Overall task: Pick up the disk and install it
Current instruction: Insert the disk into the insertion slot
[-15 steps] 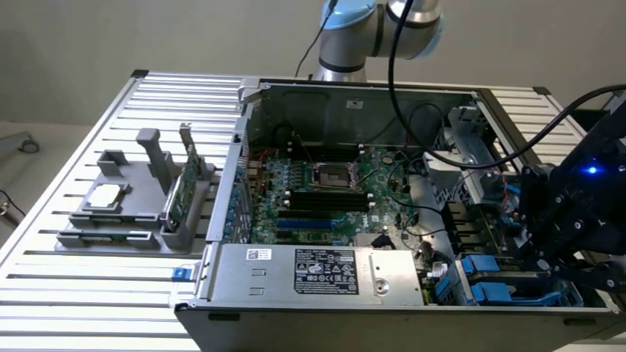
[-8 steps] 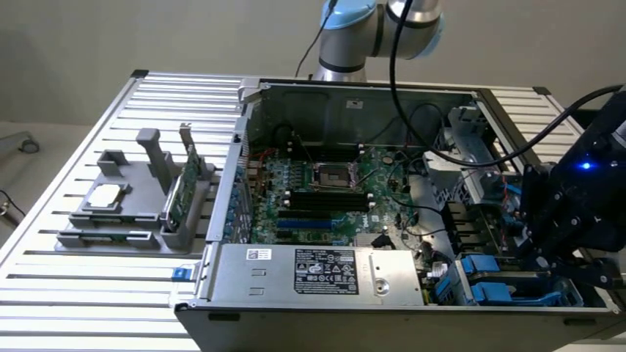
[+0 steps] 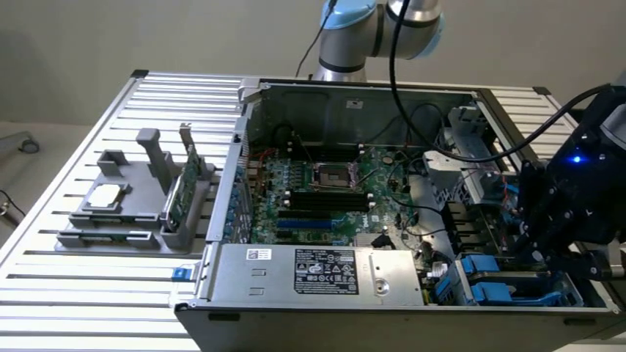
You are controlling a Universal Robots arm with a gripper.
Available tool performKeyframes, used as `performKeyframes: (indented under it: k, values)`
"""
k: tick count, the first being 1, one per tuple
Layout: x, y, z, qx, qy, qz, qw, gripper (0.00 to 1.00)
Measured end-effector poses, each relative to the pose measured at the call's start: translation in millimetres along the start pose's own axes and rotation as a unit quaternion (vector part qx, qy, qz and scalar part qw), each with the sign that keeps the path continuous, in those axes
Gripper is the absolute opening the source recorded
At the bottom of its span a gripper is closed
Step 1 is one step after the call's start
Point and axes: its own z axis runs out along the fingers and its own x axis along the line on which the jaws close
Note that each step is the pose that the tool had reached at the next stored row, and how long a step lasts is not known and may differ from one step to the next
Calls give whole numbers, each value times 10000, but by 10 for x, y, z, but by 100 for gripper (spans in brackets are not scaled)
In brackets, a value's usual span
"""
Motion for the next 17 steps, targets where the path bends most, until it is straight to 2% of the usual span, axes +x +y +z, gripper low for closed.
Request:
performKeyframes:
  k: [5, 12, 14, 17]
  values:
    - [27, 5, 18, -8, -11, 122, 9999, 16]
    - [73, 16, 36, -39, -60, 268, 9996, 16]
    - [79, 17, 36, -42, -93, 295, 9995, 16]
    - [79, 18, 36, -47, -162, 317, 9994, 16]
